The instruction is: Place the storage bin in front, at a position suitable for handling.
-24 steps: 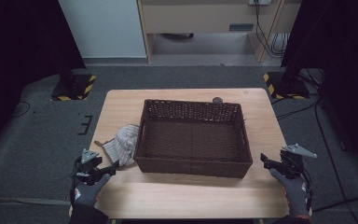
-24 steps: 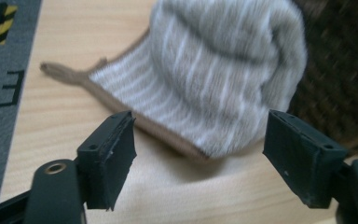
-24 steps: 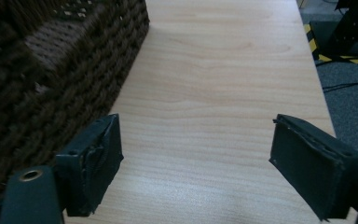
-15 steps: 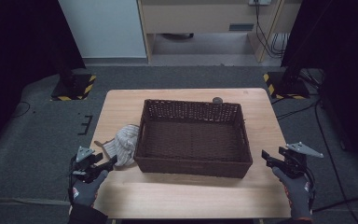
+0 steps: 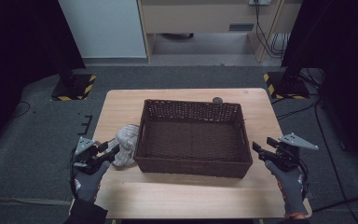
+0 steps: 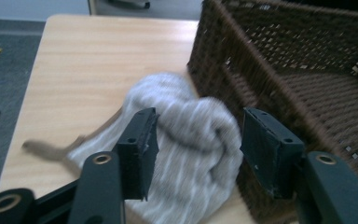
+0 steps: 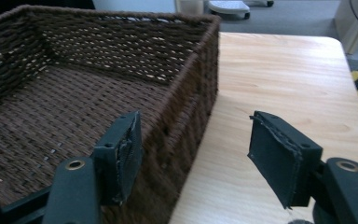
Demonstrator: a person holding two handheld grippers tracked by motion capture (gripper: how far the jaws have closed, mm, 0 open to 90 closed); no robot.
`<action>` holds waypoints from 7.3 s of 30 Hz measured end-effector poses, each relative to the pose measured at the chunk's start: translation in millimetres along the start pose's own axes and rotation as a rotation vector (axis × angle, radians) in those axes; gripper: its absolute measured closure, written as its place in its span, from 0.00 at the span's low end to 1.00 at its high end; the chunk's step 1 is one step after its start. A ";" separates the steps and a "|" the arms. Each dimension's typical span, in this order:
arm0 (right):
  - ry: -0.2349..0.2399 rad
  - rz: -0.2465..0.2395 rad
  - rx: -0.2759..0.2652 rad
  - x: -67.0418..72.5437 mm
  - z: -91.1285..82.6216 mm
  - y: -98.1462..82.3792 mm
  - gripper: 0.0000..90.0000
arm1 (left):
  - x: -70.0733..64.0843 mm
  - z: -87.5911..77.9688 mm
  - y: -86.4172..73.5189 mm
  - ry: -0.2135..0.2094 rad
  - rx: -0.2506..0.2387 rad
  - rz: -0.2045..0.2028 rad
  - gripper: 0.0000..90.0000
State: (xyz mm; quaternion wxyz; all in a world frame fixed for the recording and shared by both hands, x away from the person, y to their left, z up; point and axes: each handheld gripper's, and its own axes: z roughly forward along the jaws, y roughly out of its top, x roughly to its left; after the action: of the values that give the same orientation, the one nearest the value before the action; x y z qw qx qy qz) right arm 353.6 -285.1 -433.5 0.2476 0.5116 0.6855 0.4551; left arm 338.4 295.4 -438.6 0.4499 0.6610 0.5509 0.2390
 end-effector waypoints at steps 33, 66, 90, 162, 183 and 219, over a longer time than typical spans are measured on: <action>0.012 -0.068 0.195 22.4 44.7 6.9 0.74 | -68.3 55.6 2.9 -0.073 0.110 0.159 0.74; -0.011 -0.064 0.124 14.8 30.2 5.3 0.46 | -2.9 73.4 -13.6 0.005 0.183 0.113 0.23; 0.015 -0.062 0.139 25.5 32.5 4.0 0.52 | 11.7 78.4 -40.8 0.020 0.325 0.112 0.59; -0.024 -0.045 0.155 24.2 39.4 4.9 0.61 | -65.3 60.0 -0.4 -0.146 0.118 0.138 0.65; -0.041 -0.044 0.139 19.8 28.0 8.1 0.50 | -71.8 38.9 -5.7 -0.153 0.084 0.148 0.57; -0.088 -0.084 0.266 26.1 46.1 -13.7 0.73 | -75.2 49.0 -11.6 -0.171 0.105 0.175 0.57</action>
State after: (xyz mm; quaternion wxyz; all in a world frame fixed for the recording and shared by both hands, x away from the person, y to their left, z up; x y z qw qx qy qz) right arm 375.0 -244.7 -463.7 0.2264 0.5303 0.7489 0.3267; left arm 351.2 208.1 -458.6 0.4376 0.7471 0.4625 0.1908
